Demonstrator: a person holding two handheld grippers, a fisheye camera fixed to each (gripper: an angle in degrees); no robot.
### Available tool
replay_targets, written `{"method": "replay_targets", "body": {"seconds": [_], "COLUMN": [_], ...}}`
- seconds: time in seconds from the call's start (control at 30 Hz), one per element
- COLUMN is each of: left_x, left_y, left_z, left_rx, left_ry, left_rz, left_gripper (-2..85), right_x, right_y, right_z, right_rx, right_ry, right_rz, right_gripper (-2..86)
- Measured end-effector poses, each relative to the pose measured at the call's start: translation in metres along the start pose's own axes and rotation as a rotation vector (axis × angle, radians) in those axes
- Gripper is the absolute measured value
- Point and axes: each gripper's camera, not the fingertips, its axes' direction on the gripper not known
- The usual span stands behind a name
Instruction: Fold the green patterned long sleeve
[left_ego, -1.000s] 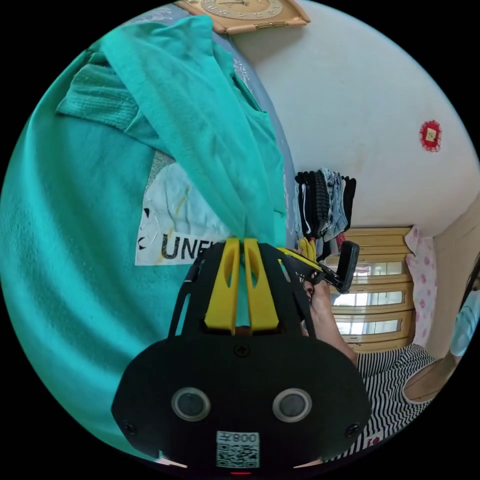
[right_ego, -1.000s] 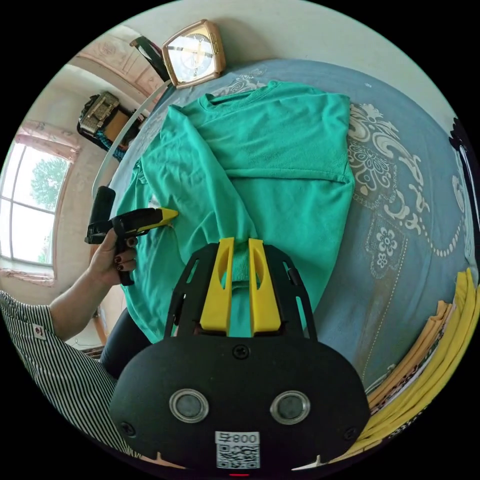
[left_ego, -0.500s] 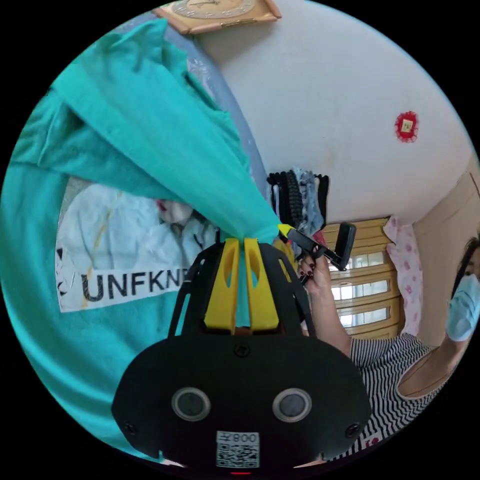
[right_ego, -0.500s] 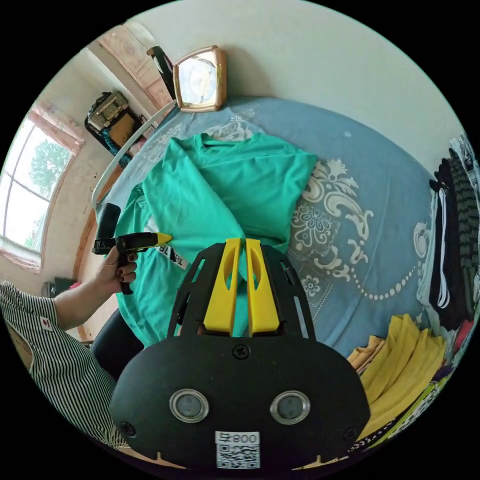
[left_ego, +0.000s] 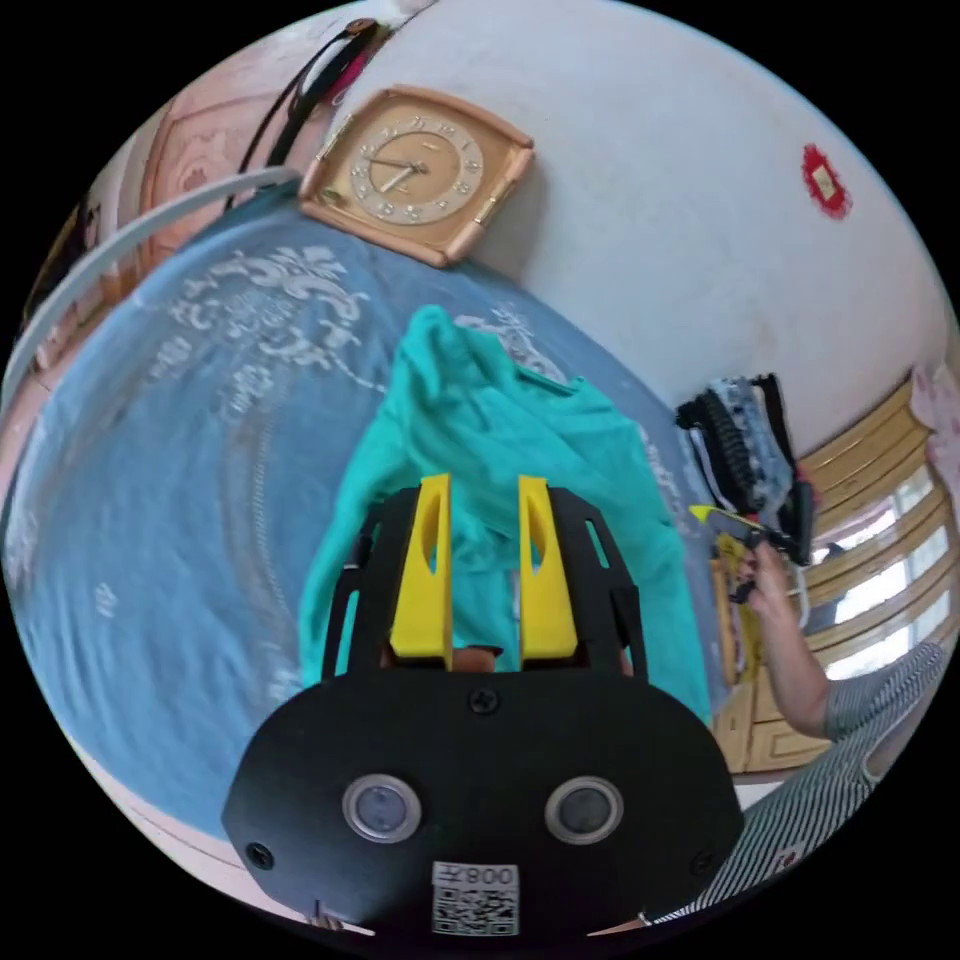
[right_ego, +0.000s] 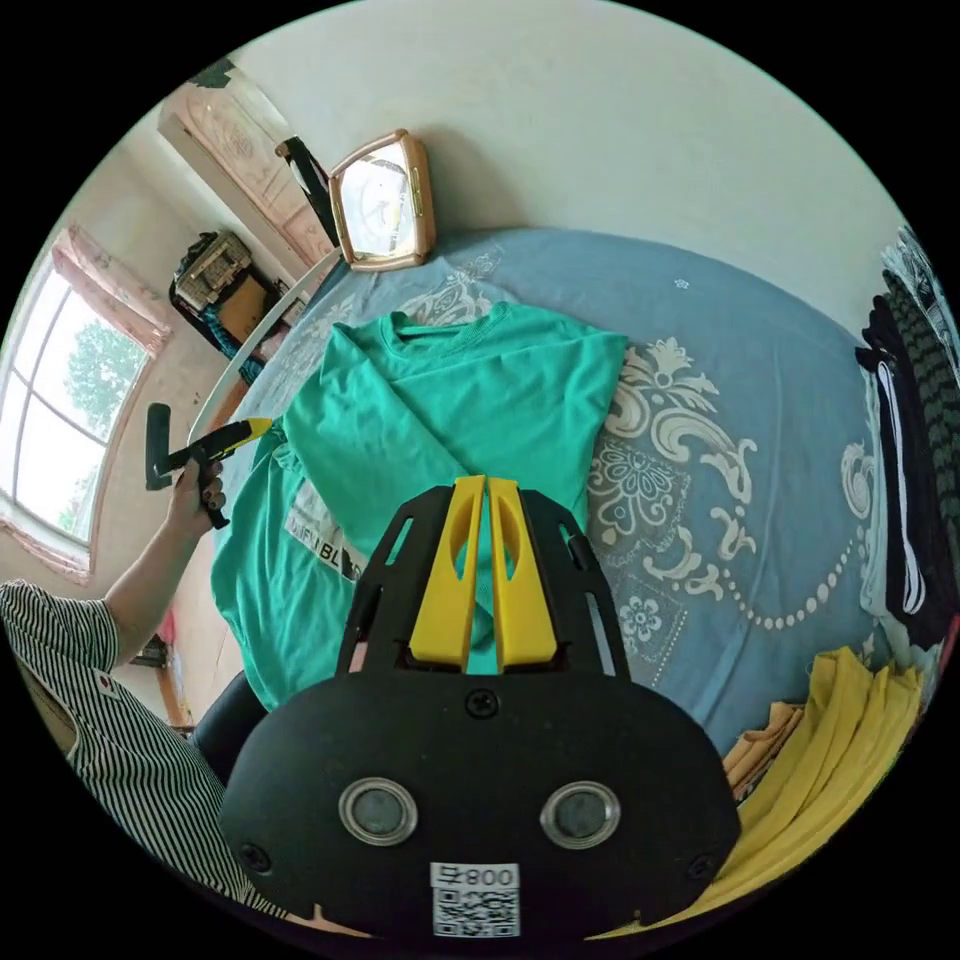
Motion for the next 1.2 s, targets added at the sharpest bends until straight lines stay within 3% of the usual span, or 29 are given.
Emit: {"method": "replay_targets", "body": {"seconds": [0.07, 0.2, 0.43, 0.73, 1.03, 1.2], "left_x": [-0.010, -0.012, 0.005, -0.004, -0.046, -0.086], "left_y": [-0.017, -0.020, 0.002, 0.013, 0.013, 0.010], "left_z": [0.010, 0.035, 0.023, -0.005, -0.058, -0.054], "left_rx": [-0.059, -0.161, -0.074, 0.002, 0.130, 0.122], "left_ry": [-0.134, -0.204, -0.215, -0.141, -0.022, 0.001], "left_rz": [0.015, 0.061, 0.108, 0.103, 0.036, -0.048], "left_gripper": [10.1, 8.1, 4.0, 3.0, 2.4, 2.2], "right_x": [-0.018, -0.061, -0.152, -0.205, -0.238, -0.261], "right_y": [-0.027, -0.083, -0.205, -0.269, -0.307, -0.319], "right_z": [0.018, 0.057, 0.148, 0.233, 0.205, 0.243], "right_rx": [0.029, 0.049, -0.023, -0.191, -0.067, -0.135], "right_ry": [-0.071, -0.163, -0.281, -0.237, -0.379, -0.304], "right_rz": [-0.038, -0.155, -0.307, -0.308, -0.352, -0.359], "right_gripper": [4.3, 5.5, 6.9, 3.7, 0.4, 0.4]}}
